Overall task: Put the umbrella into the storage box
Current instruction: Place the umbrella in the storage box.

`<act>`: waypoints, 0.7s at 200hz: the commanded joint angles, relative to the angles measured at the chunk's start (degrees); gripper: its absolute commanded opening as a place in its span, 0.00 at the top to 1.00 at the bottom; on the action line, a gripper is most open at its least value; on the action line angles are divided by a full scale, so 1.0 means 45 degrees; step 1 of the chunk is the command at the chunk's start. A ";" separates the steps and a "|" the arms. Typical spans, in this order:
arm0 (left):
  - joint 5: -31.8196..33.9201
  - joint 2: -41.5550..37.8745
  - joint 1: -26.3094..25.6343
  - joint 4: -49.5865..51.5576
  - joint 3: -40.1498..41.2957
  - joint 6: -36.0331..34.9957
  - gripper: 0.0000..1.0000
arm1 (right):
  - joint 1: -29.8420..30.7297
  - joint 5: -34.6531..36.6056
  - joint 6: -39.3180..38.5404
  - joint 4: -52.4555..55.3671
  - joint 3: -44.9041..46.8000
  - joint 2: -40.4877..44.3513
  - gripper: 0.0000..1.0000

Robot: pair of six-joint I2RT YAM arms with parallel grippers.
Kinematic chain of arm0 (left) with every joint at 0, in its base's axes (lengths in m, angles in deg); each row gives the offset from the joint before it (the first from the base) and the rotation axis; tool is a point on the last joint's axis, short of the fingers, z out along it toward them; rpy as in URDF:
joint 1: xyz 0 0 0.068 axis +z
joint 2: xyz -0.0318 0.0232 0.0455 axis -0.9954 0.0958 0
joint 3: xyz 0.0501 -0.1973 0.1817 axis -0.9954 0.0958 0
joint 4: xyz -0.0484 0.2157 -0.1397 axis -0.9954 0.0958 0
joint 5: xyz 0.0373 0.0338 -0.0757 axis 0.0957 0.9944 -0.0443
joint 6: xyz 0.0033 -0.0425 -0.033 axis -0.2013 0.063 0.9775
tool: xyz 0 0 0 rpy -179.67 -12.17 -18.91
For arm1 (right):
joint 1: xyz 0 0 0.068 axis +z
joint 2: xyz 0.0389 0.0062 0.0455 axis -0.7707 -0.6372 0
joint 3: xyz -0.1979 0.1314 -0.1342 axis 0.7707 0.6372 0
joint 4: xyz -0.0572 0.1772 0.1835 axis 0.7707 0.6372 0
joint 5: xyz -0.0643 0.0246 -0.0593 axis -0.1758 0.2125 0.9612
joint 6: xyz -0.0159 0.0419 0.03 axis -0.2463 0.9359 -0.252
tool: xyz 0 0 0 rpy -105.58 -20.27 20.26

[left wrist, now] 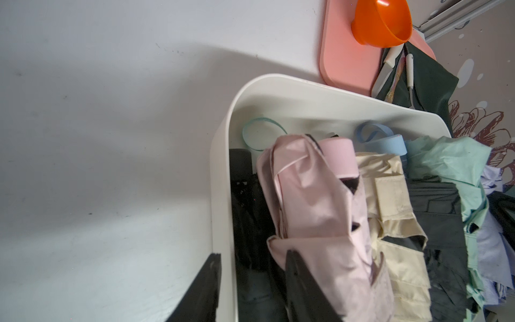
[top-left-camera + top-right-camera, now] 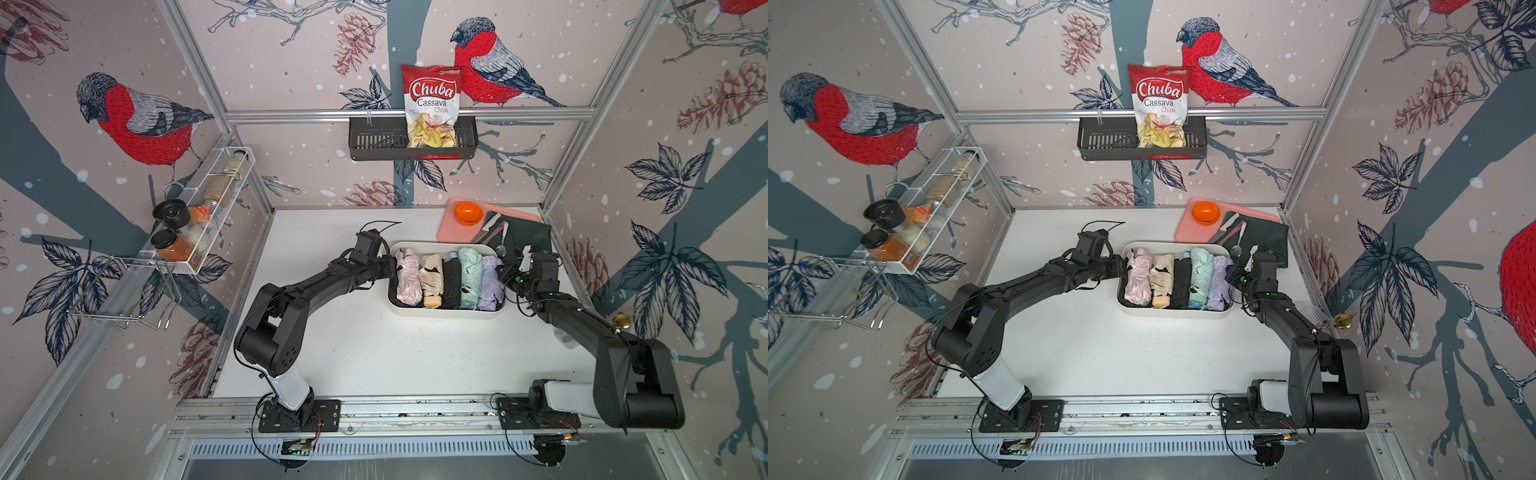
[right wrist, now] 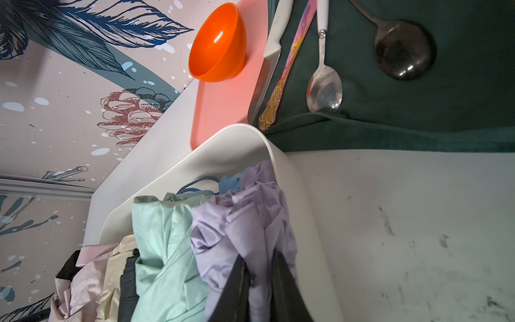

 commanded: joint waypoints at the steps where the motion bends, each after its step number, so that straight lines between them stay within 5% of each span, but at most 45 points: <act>1: 0.0178 0.0033 0.0033 0.0008 -0.0034 0.0028 0.59 | -0.0068 -0.0778 -0.0455 0.2205 0.0047 -0.0398 0.84; 99: 0.0317 0.0271 0.0172 -0.0087 -0.0020 0.0156 0.65 | 0.0456 0.0132 -0.2104 0.3491 -0.0378 -0.1103 0.85; 140: 0.0525 0.0011 0.0170 0.0042 0.0020 0.0161 0.65 | 0.0930 0.0877 -0.2066 0.4210 -0.1012 -0.0232 0.69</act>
